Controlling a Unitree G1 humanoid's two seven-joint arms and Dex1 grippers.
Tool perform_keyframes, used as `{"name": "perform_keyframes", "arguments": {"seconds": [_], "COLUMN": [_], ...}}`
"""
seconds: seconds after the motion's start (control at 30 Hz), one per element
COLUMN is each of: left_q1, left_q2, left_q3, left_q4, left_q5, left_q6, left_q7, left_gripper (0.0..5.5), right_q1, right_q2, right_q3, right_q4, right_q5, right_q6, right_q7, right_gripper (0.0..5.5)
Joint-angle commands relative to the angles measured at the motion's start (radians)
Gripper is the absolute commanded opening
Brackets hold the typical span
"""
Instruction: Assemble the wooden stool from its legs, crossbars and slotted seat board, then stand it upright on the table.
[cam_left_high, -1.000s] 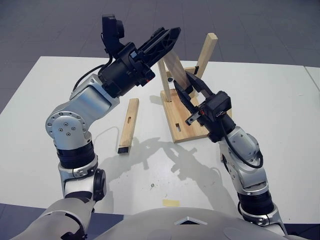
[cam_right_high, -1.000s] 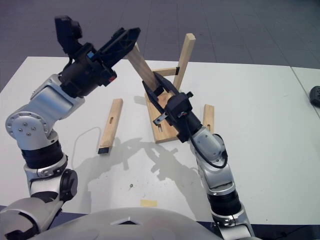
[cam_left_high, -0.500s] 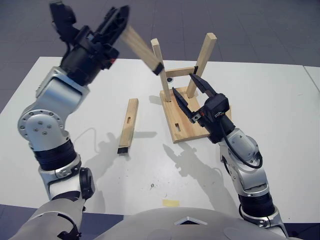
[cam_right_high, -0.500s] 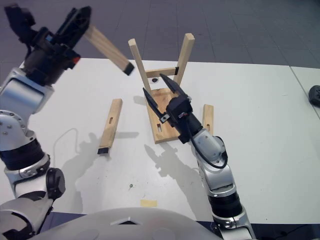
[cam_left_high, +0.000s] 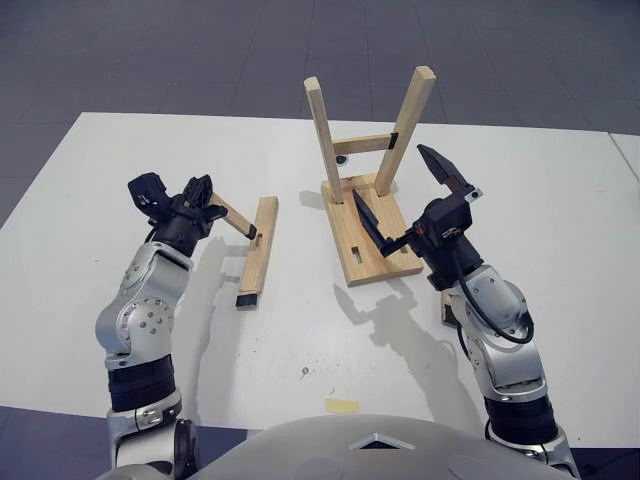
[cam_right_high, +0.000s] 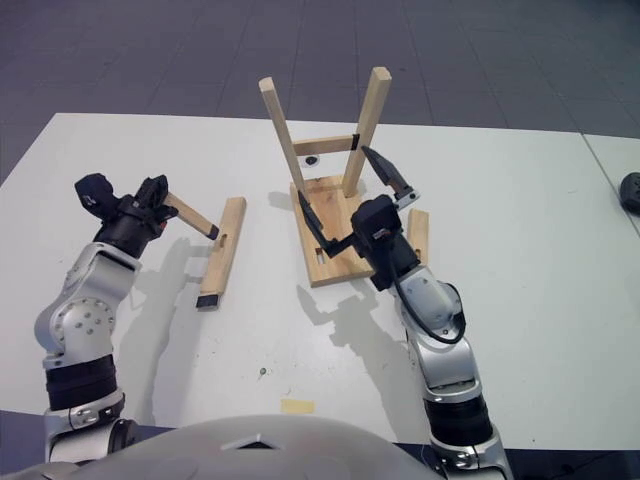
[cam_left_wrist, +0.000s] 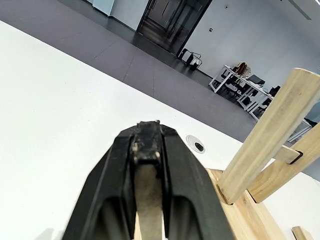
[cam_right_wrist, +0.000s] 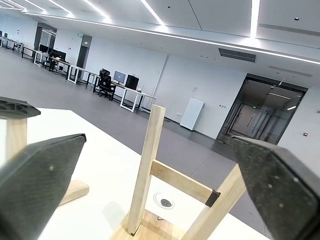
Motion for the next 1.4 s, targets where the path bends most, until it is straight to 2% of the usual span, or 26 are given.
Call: {"name": "perform_keyframes", "arguments": {"seconds": [0.03,0.3,0.53,1.13,1.4], "left_q1": [-0.012,0.003,0.003,0.02,0.026], "left_q2": [-0.04,-0.079,-0.067,-0.069,-0.046], "left_q3": [-0.015,-0.038,-0.017,-0.06,-0.177], "left_q4": [0.066,0.109,0.087,0.074,0.129], "left_q5": [0.065,0.143,0.157,0.258,0.443], "left_q6": [-0.058,-0.104,-0.092,-0.092,-0.219], "left_q7": [-0.036,-0.083,-0.094,-0.113,-0.169], "left_gripper": [0.43,0.43,0.43,0.43,0.43], "right_q1": [-0.008,-0.011,-0.011,-0.022,-0.028], "right_q2": [-0.001,0.002,0.001,-0.004,-0.002], "right_q3": [0.0,0.002,-0.002,-0.001,0.003], "right_q4": [0.007,0.011,0.014,0.019,0.02], "right_q5": [0.008,0.005,0.002,-0.015,-0.015], "right_q6": [0.006,0.009,0.008,0.013,0.01], "right_q7": [0.011,0.01,0.007,0.001,0.005], "right_gripper": [5.4,5.4,5.4,5.4,5.4]}}
